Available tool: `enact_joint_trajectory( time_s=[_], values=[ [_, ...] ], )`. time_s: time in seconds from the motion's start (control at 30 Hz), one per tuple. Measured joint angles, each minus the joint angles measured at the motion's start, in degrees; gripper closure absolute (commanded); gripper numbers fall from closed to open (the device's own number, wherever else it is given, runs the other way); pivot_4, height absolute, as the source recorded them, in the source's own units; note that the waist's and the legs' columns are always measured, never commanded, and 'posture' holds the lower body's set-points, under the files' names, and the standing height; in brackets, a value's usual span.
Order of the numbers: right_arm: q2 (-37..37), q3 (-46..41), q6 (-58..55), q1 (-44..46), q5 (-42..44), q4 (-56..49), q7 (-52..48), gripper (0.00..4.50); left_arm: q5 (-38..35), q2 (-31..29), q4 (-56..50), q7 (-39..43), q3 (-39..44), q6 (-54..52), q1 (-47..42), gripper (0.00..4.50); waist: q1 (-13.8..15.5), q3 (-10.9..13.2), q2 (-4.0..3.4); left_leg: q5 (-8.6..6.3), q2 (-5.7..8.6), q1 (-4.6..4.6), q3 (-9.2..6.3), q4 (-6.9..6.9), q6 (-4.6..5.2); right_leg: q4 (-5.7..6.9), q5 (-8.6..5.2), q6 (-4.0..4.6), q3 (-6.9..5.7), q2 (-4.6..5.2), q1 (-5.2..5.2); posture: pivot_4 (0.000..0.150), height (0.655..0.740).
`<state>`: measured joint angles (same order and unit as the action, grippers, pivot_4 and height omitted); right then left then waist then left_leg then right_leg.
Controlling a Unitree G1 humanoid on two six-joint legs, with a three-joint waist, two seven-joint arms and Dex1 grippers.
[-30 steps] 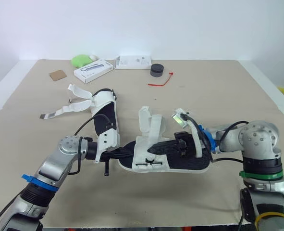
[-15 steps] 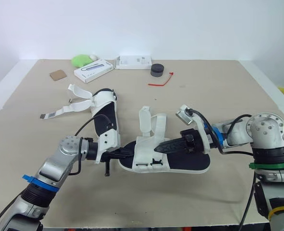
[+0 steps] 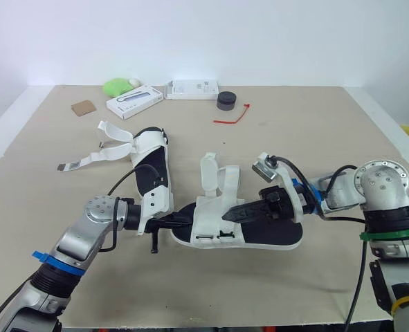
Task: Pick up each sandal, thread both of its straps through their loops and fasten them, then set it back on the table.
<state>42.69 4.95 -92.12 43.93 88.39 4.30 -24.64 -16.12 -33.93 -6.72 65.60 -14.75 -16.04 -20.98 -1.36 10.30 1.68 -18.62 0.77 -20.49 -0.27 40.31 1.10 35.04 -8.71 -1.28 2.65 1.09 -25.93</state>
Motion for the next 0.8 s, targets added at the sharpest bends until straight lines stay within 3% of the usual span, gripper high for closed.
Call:
enact_joint_trajectory(
  time_s=[0.43,0.8],
  values=[
    [-3.2,-0.3,0.0,0.9,-7.6,0.9,4.6,4.41,0.3,0.0,0.1,-0.1,-0.1,0.5,0.0,4.5,0.0,0.0,-0.01,-0.01,-0.02,-0.04,-0.01,0.0,0.01,-0.01,0.0,0.0,0.0,-0.01,-0.04,0.15,0.74],
    [-2.1,-0.2,-0.3,2.8,-2.9,-0.7,3.4,4.41,0.4,0.0,0.1,-0.1,-0.1,0.6,0.1,4.5,0.0,0.0,-0.01,-0.01,-0.02,-0.04,-0.01,0.0,0.01,-0.01,0.0,0.0,0.0,-0.01,-0.04,0.15,0.74]
  ],
)
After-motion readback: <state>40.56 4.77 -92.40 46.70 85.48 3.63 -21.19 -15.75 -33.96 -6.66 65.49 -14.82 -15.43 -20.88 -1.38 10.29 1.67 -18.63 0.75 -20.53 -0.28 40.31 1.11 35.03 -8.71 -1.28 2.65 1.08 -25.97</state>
